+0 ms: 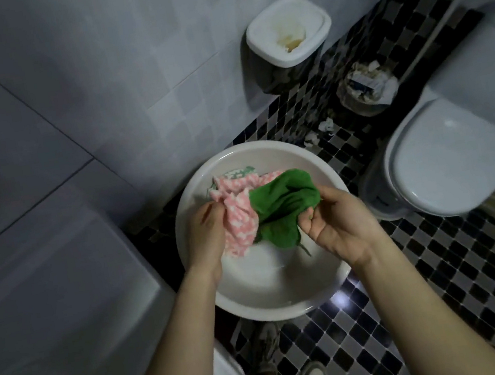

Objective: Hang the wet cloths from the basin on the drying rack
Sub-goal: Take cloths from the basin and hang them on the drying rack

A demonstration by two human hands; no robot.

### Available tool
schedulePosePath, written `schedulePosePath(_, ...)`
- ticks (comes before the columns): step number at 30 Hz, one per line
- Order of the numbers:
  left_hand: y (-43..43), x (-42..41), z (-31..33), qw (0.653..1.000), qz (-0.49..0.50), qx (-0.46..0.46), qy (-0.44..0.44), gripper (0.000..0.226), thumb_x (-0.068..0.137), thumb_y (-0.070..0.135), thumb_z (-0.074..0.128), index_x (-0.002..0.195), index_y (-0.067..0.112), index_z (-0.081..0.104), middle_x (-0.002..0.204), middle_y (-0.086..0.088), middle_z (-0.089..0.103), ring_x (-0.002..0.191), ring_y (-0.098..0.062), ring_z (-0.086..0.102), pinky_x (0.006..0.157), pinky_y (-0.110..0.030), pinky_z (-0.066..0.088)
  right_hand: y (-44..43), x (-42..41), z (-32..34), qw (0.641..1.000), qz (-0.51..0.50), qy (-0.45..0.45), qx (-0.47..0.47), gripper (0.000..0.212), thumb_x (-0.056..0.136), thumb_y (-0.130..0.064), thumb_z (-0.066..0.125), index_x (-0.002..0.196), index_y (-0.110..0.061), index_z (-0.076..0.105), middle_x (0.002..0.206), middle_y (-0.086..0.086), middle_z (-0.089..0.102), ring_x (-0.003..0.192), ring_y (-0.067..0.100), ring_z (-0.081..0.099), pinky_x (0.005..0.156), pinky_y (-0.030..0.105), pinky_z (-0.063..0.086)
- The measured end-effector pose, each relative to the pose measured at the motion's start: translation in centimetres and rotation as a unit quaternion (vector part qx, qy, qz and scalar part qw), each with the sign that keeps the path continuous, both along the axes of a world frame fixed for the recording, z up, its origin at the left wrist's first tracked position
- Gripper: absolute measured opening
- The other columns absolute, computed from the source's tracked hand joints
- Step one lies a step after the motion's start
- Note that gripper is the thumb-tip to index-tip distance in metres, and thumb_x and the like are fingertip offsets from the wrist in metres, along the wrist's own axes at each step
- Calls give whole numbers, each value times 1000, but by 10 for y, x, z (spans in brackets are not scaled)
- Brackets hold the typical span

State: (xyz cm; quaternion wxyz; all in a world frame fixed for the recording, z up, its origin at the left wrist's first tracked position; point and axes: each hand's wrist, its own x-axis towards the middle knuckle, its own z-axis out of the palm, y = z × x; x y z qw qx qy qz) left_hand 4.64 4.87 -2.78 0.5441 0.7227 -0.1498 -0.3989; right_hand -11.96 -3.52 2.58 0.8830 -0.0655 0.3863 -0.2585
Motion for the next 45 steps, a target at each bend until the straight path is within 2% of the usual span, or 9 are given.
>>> schedulePosePath(7,7,-7,51,997,-26,-68,13,33,84,46,60,86,13,64,88,-17,67,86,-26,66,81,-50,53,5,-6,47,995,29,-41,-82,16,100,-15,39,91,-11,52,67,4,44,41,7,44,28,13,29)
schedulePosePath(11,9,-23,84,962,-242,-94,80,47,75,60,70,111,29,69,118,-5,69,113,-27,64,98,-48,48,12,-18,68,973,111,15,-200,16,98,-11,44,87,-10,56,63,5,41,35,6,35,28,11,20)
schedulePosePath(17,13,-62,140,953,-279,-116,-11,22,70,37,77,76,18,70,71,3,71,68,-11,67,66,-30,54,17,-54,103,935,182,40,-301,15,97,-19,51,96,-5,56,64,7,52,37,7,41,29,13,25)
schedulePosePath(22,19,-86,178,941,-281,-189,0,13,74,33,68,71,21,74,72,0,72,72,-15,68,71,-38,56,27,-101,108,890,245,62,-379,33,80,-8,71,112,-2,64,88,12,70,71,19,69,59,26,58)
schedulePosePath(26,26,-98,196,930,-271,-245,-32,25,81,30,73,61,19,62,58,2,51,62,-14,58,88,-46,55,40,-146,100,890,263,114,-355,40,68,-18,82,104,-4,71,88,9,75,71,16,70,61,25,55)
schedulePosePath(33,56,-119,204,911,-353,-206,45,12,81,16,69,70,12,69,76,-6,66,70,-10,70,74,-26,55,79,-207,107,965,-4,9,-263,35,64,-20,86,93,-12,68,89,9,71,72,16,71,46,18,54)
schedulePosePath(38,71,-142,179,828,-515,61,-213,23,75,20,82,91,35,77,118,2,68,106,-17,65,98,-42,51,106,-219,144,895,30,145,-421,11,85,-14,64,96,-16,68,70,2,65,52,11,61,41,18,44)
schedulePosePath(41,74,-167,186,869,-443,-6,-222,18,89,25,68,92,41,75,105,8,73,99,-24,69,93,-49,54,120,-224,156,831,108,240,-490,16,94,-14,58,106,-14,69,85,12,71,67,25,68,56,34,52)
schedulePosePath(45,77,-212,217,875,-449,-111,-140,30,86,43,62,110,27,71,112,7,70,100,-5,65,78,-20,55,140,-238,166,781,150,293,-531,18,95,-15,58,105,-24,71,80,3,70,70,27,61,65,41,47)
